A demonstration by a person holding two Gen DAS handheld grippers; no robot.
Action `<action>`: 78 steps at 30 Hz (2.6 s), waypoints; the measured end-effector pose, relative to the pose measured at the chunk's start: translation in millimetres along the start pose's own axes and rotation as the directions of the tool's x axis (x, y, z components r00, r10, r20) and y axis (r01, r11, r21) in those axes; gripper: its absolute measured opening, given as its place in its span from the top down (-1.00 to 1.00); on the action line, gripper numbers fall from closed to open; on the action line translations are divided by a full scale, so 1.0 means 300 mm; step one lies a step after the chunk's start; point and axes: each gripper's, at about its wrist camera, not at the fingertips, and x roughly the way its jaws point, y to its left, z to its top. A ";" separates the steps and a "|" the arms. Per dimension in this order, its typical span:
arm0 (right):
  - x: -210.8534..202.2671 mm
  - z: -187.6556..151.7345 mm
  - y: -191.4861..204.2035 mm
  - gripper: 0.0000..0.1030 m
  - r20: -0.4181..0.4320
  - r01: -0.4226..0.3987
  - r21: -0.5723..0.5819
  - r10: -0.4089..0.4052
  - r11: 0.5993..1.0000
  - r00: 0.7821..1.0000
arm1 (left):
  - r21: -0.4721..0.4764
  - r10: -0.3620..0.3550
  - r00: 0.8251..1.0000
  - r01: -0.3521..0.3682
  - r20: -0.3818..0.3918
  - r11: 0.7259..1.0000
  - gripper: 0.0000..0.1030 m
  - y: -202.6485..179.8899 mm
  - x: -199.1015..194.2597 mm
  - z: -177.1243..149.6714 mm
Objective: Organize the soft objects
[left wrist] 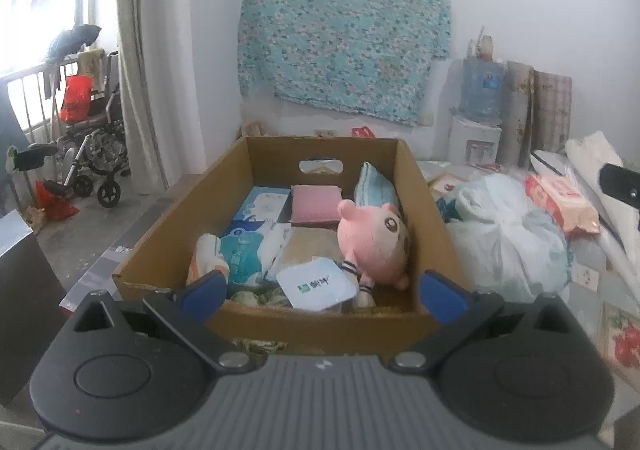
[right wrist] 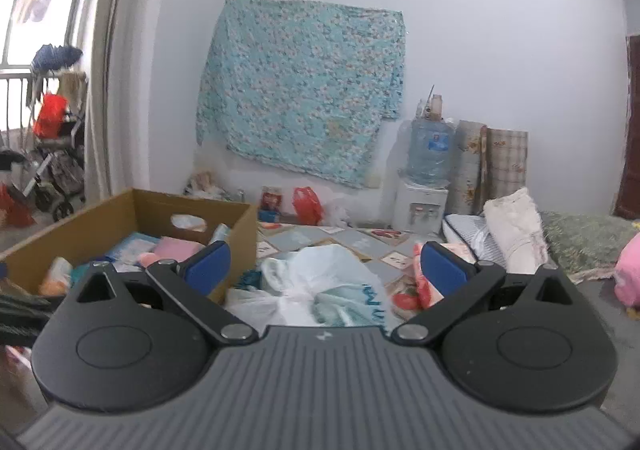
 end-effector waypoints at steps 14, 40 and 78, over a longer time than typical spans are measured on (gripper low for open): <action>0.039 -0.115 0.139 -0.98 -0.299 -0.152 0.059 0.163 0.987 0.940 | 0.045 0.074 0.986 -0.068 -0.149 0.997 -1.00 0.015 0.037 -0.067; 0.155 -0.176 0.198 -0.98 -0.438 -0.174 0.096 0.199 0.980 0.877 | 0.035 0.107 0.972 -0.102 -0.211 0.994 -1.00 0.065 0.066 -0.085; 0.171 -0.181 0.200 -0.98 -0.457 -0.160 0.085 0.181 0.984 0.871 | 0.035 0.085 0.968 -0.079 -0.238 0.996 -1.00 0.068 0.079 -0.100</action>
